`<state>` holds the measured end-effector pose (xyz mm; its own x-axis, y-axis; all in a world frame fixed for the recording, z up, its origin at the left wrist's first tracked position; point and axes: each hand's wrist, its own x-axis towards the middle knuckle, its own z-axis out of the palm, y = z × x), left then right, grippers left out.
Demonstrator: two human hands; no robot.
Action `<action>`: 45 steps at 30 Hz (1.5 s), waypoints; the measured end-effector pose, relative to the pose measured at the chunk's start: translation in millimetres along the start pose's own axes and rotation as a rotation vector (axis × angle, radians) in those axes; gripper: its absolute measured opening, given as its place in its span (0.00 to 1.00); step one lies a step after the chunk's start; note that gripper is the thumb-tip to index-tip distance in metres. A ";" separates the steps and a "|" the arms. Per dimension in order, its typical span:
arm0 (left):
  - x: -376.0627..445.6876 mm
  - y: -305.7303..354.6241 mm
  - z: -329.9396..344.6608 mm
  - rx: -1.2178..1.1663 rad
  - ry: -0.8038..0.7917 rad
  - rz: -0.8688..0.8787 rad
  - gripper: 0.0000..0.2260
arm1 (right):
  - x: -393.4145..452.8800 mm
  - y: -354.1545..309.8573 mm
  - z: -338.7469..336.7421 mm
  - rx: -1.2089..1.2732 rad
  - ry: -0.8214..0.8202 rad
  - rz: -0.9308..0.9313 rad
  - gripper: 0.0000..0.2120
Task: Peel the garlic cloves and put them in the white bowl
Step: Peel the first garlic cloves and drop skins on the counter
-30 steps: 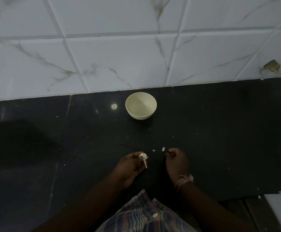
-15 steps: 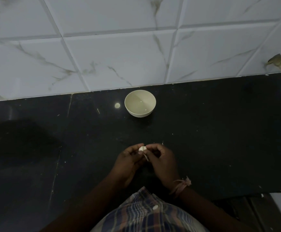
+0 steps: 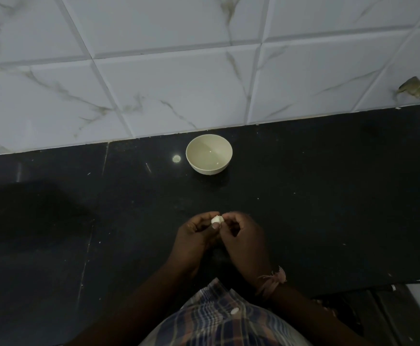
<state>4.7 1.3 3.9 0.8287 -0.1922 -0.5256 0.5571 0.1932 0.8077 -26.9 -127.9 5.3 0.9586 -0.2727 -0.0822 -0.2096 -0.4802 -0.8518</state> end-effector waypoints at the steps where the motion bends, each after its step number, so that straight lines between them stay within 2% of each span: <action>1: -1.2 0.1 0.4 -0.010 -0.003 -0.006 0.11 | -0.6 -1.8 0.3 -0.032 0.002 -0.016 0.06; 8: -4.5 1.4 -2.6 -0.048 -0.040 -0.032 0.11 | -1.5 -11.2 4.4 -0.142 0.011 -0.071 0.04; 16: -0.3 3.1 -6.2 -0.025 -0.095 -0.067 0.12 | 4.5 -15.8 5.7 -0.275 -0.083 -0.050 0.07; 30: -1.2 9.2 -0.6 -0.051 -0.125 -0.057 0.11 | 7.6 -16.5 2.4 -0.357 -0.109 -0.091 0.09; 39: 5.2 6.1 -2.4 -0.068 -0.121 0.030 0.13 | 7.4 -12.4 -17.5 -0.173 -0.074 -0.214 0.08; 42: 5.4 5.9 -2.8 -0.069 -0.090 0.057 0.16 | 8.8 -9.3 -19.6 -0.090 -0.022 -0.195 0.09; 45: 4.9 6.8 -3.1 -0.059 -0.065 0.055 0.13 | 5.7 -9.5 -19.5 0.022 0.012 -0.156 0.08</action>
<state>12.7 4.7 6.0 0.8539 -0.2417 -0.4608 0.5147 0.2614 0.8166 -23.2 -141.1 23.0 0.9768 -0.2058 0.0584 -0.0535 -0.4992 -0.8649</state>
